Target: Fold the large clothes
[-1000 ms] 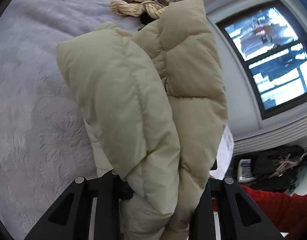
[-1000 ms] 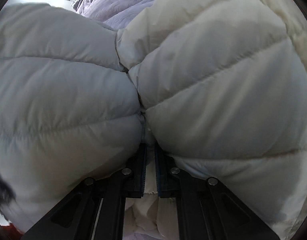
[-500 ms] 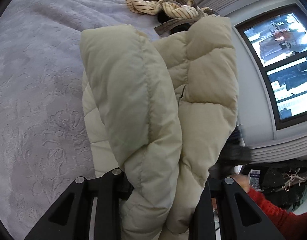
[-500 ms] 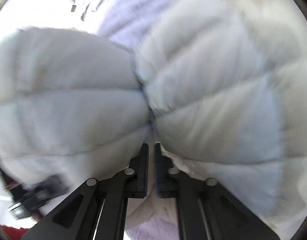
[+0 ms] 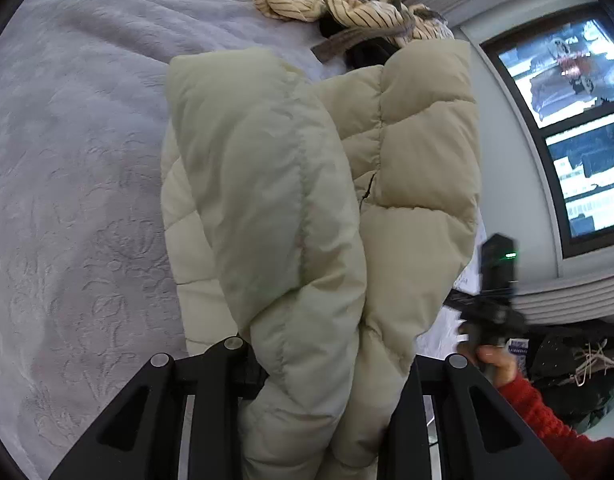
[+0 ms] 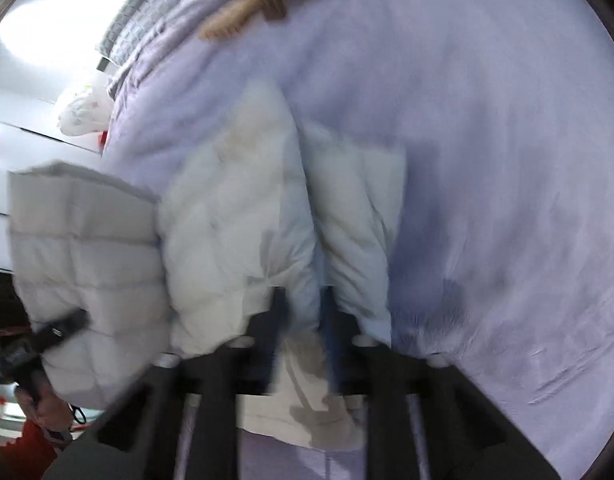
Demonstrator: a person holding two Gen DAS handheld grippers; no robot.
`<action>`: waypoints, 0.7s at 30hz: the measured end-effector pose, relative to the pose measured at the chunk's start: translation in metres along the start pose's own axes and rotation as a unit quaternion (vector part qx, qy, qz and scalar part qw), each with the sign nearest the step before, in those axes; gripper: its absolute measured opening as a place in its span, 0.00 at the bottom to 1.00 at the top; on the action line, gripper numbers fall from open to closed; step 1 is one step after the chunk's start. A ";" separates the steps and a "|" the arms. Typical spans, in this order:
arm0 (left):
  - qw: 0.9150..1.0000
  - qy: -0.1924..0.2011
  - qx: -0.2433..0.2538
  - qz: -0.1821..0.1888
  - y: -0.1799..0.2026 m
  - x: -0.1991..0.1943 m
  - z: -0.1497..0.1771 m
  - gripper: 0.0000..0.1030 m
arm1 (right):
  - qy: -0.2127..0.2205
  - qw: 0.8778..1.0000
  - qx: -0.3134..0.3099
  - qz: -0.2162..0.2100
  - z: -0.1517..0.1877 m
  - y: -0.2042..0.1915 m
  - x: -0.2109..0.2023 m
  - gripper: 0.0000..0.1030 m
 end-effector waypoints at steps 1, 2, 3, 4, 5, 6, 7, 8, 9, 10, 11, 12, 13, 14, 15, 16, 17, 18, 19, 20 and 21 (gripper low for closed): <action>1.000 -0.001 0.004 -0.003 0.004 0.002 -0.001 0.28 | -0.011 1.000 0.006 -0.016 0.001 0.009 0.012 0.11; 1.000 -0.005 0.011 -0.007 0.009 0.004 -0.003 0.28 | -0.019 0.999 0.011 -0.033 0.001 0.017 0.021 0.11; 1.000 -0.010 0.020 -0.010 0.016 0.007 -0.006 0.28 | -0.023 0.998 0.017 -0.047 -0.002 0.016 0.029 0.10; 0.999 -0.018 0.033 -0.012 0.027 0.012 -0.009 0.28 | -0.027 0.997 0.025 -0.069 -0.004 0.021 0.038 0.10; 0.999 -0.023 0.040 -0.012 0.034 0.016 -0.011 0.28 | -0.029 0.996 0.029 -0.084 -0.005 0.023 0.045 0.10; 0.998 -0.032 0.052 -0.007 0.044 0.022 -0.015 0.28 | -0.031 0.995 0.031 -0.092 -0.007 0.023 0.053 0.10; 0.997 -0.039 0.060 -0.005 0.053 0.029 -0.018 0.29 | -0.034 0.993 0.034 -0.104 -0.009 0.024 0.059 0.10; 0.997 -0.044 0.067 -0.002 0.060 0.035 -0.020 0.29 | -0.036 0.992 0.034 -0.112 -0.010 0.024 0.065 0.10; 0.996 -0.048 0.075 0.005 0.066 0.042 -0.022 0.29 | -0.040 0.991 0.033 -0.121 -0.012 0.026 0.071 0.10; 0.995 -0.050 0.082 0.015 0.072 0.048 -0.024 0.40 | -0.042 0.990 0.033 -0.128 -0.014 0.027 0.077 0.10; 0.994 -0.052 0.088 0.036 0.079 0.056 -0.026 0.49 | -0.046 0.989 0.034 -0.139 -0.014 0.029 0.079 0.10; 0.993 -0.052 0.091 0.051 0.084 0.063 -0.027 0.61 | -0.047 0.988 0.036 -0.145 -0.015 0.031 0.083 0.10; 0.992 -0.049 0.099 0.061 0.089 0.070 -0.028 0.64 | -0.049 0.986 0.039 -0.155 -0.016 0.033 0.086 0.10; 0.991 -0.049 0.108 0.067 0.094 0.075 -0.028 0.64 | -0.050 0.985 0.041 -0.162 -0.017 0.035 0.088 0.10; 0.989 -0.051 0.116 0.075 0.098 0.082 -0.029 0.64 | -0.051 0.983 0.044 -0.170 -0.017 0.036 0.090 0.10; 0.988 -0.053 0.119 0.086 0.100 0.089 -0.029 0.64 | -0.051 0.981 0.048 -0.179 -0.016 0.042 0.091 0.10; 0.987 -0.055 0.118 0.095 0.100 0.094 -0.030 0.64 | -0.052 0.980 0.052 -0.187 -0.016 0.045 0.093 0.10; 0.986 -0.058 0.116 0.108 0.100 0.100 -0.031 0.64 | -0.053 0.977 0.058 -0.198 -0.016 0.047 0.095 0.10; 0.985 -0.058 0.116 0.115 0.101 0.104 -0.032 0.64 | -0.053 0.975 0.062 -0.204 -0.014 0.051 0.095 0.10; 0.984 -0.057 0.116 0.120 0.102 0.109 -0.031 0.64 | -0.053 0.972 0.071 -0.216 -0.014 0.054 0.096 0.10; 0.984 -0.056 0.117 0.120 0.103 0.113 -0.030 0.64 | -0.053 0.970 0.078 -0.222 -0.015 0.058 0.096 0.10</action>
Point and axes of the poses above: each gripper's, at about its wrist camera, not at the fingertips, and x roughly the way its jaws point, y to its right, z to its underside, the point moved 1 cm from there along x, roughly the way its jaws point, and after that the axes turned 7 degrees about -y, right-handed, at the moved point
